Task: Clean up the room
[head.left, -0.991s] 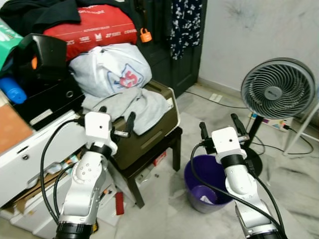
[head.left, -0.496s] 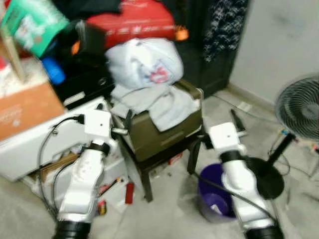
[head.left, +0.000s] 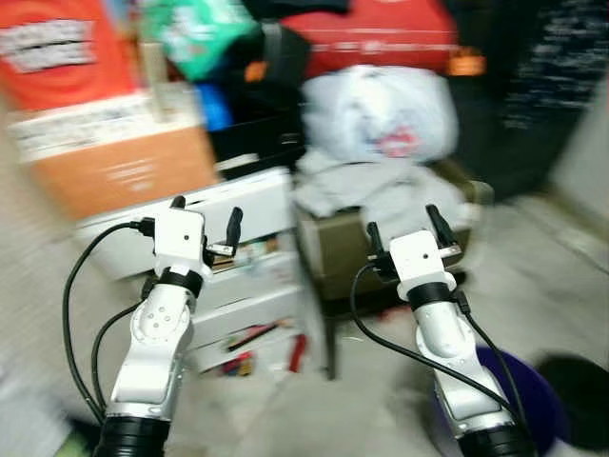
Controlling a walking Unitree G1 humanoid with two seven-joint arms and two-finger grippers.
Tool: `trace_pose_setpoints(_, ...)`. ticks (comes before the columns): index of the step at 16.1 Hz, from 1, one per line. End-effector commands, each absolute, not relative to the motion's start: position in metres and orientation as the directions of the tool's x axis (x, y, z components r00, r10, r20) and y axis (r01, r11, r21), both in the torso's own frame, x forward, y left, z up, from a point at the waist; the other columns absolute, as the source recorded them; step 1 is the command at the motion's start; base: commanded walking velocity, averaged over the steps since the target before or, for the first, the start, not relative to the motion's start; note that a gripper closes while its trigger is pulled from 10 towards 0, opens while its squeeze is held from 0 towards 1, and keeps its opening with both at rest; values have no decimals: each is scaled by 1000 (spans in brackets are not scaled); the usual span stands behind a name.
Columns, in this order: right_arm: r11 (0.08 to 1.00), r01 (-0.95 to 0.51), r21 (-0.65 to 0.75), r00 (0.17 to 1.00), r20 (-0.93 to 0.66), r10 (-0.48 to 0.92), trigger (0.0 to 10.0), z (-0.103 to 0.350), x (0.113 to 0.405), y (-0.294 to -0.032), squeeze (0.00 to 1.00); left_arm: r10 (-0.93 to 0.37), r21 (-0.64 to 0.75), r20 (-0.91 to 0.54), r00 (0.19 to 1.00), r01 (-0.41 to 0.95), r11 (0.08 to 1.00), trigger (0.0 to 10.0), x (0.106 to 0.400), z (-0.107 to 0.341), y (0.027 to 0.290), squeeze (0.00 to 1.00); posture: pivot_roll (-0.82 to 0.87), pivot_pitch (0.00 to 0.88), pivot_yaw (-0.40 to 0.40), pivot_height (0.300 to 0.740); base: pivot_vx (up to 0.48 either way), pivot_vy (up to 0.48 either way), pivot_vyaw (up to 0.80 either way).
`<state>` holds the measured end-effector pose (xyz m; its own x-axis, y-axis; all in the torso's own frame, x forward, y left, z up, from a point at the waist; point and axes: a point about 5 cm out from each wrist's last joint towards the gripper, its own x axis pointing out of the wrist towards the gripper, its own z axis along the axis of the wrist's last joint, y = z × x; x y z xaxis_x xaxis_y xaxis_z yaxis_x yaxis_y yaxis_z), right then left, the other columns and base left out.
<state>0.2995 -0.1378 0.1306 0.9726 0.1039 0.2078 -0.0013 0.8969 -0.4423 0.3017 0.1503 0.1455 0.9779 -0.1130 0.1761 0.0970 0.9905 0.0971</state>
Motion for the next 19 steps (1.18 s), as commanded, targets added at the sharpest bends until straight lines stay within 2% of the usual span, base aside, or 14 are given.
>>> trace_pose_setpoints(1, 900, 8, -436, 973, 213, 94, 10000, 132, 301, -140, 0, -119, 107, 180, 976, 101, 989, 10000, 302, 146, 148, 0, -119, 29, 71, 740, 0, 0, 800)
trace_pose_setpoints(8, 902, 5, -433, 971, 218, 99, 10000, 132, 301, -139, 0, -90, 96, 164, 982, 75, 993, 10000, 301, 143, 152, 0, -118, 22, 75, 740, 0, 0, 800)
trace_pose_setpoints(19, 888, 9, -460, 968, 225, 107, 10000, 132, 305, -139, 0, -131, 55, 148, 980, 124, 991, 10000, 304, 142, 145, 0, -121, 16, 70, 740, 0, 0, 0)
